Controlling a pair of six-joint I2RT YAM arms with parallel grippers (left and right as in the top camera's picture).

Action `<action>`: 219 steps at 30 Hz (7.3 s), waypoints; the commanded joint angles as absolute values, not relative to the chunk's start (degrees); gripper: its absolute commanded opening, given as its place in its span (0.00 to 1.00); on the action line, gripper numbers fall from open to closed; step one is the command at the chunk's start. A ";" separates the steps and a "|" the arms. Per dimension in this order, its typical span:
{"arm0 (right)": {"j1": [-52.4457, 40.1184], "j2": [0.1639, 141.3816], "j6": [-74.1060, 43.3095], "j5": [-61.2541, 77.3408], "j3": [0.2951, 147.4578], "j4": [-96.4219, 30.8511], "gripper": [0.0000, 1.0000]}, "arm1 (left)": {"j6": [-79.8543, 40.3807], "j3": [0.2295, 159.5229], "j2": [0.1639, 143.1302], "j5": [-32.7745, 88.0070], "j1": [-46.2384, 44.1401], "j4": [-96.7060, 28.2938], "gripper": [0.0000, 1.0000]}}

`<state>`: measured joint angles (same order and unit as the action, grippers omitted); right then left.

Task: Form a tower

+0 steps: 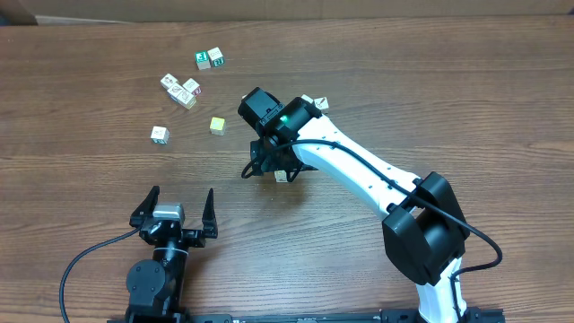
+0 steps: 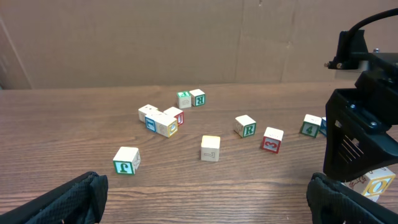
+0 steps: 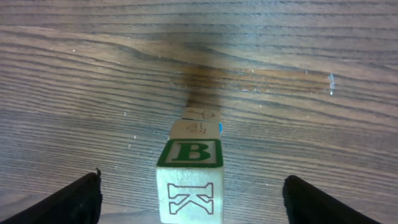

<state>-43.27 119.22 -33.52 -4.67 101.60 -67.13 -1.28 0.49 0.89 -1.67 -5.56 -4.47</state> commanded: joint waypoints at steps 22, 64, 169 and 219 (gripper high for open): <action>-43.03 119.83 -40.77 -6.33 92.40 -56.42 0.73 | -0.38 0.27 0.25 -1.02 -5.17 -4.34 1.00; -45.06 120.05 -46.50 -11.57 90.04 -53.36 0.52 | -0.38 0.27 0.25 -0.99 -5.17 -4.34 0.99; -42.61 120.33 -34.37 -11.57 116.33 -67.53 1.00 | -0.38 0.30 0.25 -1.02 -5.17 -4.34 0.99; -22.31 120.97 -27.40 -5.30 115.77 -60.84 0.91 | -0.38 0.27 0.25 -0.99 -5.17 -4.34 1.00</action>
